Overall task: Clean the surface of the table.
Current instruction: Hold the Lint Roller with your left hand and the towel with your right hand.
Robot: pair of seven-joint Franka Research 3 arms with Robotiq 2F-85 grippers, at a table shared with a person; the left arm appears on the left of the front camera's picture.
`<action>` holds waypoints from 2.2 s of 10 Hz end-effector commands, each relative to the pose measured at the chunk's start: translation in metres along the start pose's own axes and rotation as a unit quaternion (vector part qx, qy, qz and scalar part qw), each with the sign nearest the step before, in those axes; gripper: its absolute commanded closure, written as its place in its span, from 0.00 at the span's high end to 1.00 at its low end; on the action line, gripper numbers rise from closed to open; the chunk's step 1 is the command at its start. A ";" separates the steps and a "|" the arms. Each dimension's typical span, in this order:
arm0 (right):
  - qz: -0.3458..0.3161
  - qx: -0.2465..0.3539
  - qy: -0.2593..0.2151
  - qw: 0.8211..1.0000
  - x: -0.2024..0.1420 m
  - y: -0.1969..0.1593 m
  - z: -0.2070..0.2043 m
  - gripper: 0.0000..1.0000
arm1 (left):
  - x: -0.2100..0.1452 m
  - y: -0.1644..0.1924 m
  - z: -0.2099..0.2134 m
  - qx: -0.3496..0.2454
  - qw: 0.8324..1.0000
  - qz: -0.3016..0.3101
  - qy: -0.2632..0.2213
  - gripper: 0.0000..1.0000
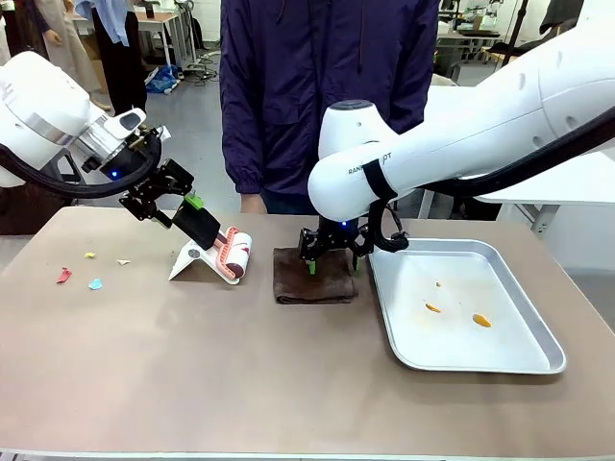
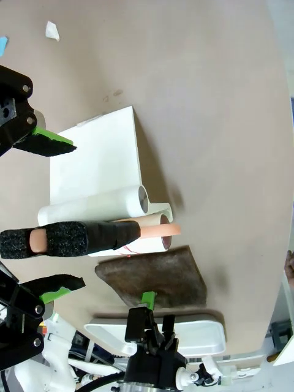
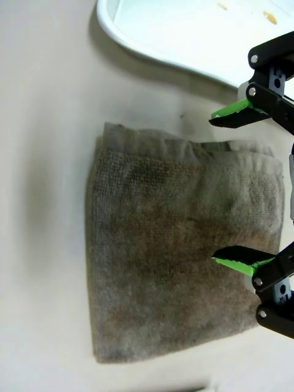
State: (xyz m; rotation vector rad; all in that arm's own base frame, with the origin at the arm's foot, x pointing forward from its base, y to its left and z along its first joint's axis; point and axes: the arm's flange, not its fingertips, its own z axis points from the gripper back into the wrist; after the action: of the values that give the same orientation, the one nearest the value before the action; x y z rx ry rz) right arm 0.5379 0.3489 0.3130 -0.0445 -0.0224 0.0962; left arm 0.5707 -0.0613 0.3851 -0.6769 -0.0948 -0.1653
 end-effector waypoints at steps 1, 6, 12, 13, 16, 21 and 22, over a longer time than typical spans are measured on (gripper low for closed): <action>-0.039 -0.049 -0.004 0.998 0.010 0.009 -0.001 1.00 | 0.002 0.001 0.002 0.003 1.000 -0.014 0.003 1.00; -0.062 -0.039 -0.005 0.997 0.013 0.002 -0.010 1.00 | 0.004 0.000 -0.003 -0.013 1.000 -0.027 -0.006 1.00; -0.075 -0.041 0.005 0.996 0.016 0.000 -0.016 1.00 | -0.002 -0.002 -0.006 -0.060 0.998 -0.036 0.004 1.00; -0.080 -0.042 0.004 0.996 0.016 -0.001 -0.016 1.00 | -0.003 -0.002 -0.006 -0.060 0.997 -0.039 0.008 1.00; -0.080 -0.036 0.013 0.996 0.016 -0.001 -0.017 1.00 | -0.005 -0.002 -0.006 -0.057 0.998 -0.041 0.011 1.00; -0.087 -0.041 0.021 0.995 0.017 -0.003 -0.020 0.00 | -0.010 -0.009 -0.003 -0.057 0.997 -0.043 -0.015 0.00; -0.086 -0.041 0.022 0.995 0.016 -0.003 -0.020 0.00 | -0.010 -0.009 -0.003 -0.053 0.998 -0.043 -0.015 0.13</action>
State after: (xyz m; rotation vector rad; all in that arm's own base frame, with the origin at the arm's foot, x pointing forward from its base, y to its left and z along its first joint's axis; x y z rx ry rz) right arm 0.5539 0.3479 0.3014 -0.1108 -0.0042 -0.0414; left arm 0.5670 -0.0670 0.3873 -0.7713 -0.1090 -0.2328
